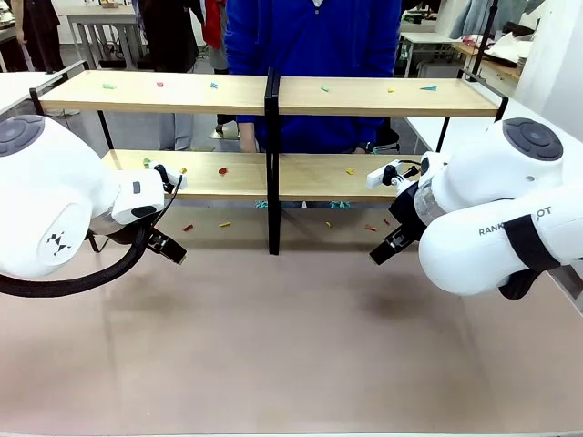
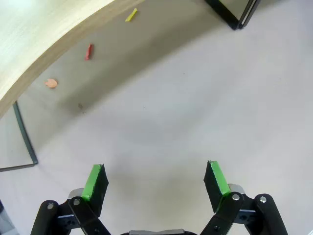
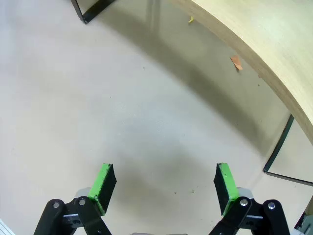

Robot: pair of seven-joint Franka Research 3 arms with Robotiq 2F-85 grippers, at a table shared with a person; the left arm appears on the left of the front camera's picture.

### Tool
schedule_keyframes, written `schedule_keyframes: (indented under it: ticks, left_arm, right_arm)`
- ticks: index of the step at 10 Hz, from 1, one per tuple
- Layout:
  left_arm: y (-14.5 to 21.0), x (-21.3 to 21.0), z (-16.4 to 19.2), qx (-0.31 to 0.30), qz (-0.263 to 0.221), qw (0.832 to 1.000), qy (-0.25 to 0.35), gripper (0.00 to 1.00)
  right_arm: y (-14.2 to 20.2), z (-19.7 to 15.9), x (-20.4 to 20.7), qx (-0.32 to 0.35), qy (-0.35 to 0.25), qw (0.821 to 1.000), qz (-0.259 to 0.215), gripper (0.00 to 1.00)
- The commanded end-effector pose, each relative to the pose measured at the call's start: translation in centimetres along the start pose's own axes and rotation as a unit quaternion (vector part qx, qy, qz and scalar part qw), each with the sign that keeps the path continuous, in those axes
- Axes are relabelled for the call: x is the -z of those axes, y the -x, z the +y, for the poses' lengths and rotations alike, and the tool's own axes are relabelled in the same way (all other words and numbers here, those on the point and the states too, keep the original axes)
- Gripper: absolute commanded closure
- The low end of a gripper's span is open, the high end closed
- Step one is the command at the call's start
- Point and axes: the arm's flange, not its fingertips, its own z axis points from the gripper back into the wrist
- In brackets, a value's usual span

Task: Clean the shelves.
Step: Pick up the Duster when the human hands it over.

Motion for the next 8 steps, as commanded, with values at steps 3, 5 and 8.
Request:
schedule_keyframes:
  ticks: [3, 5, 8]
  left_arm:
    - [0.0, 0.0, 0.0, 0.0, 0.0, 1.0, 0.0, 0.0]
    - [0.0, 0.0, 0.0, 0.0, 0.0, 1.0, 0.0, 0.0]
    - [1.9, -4.4, -1.2, 0.091, -0.015, 0.994, 0.053, 0.0]
  right_arm:
    - [0.0, 0.0, 0.0, 0.0, 0.0, 1.0, 0.0, 0.0]
    - [0.0, 0.0, 0.0, 0.0, 0.0, 1.0, 0.0, 0.0]
    - [1.2, -1.2, -4.3, -0.031, -0.019, 0.998, 0.048, 0.0]
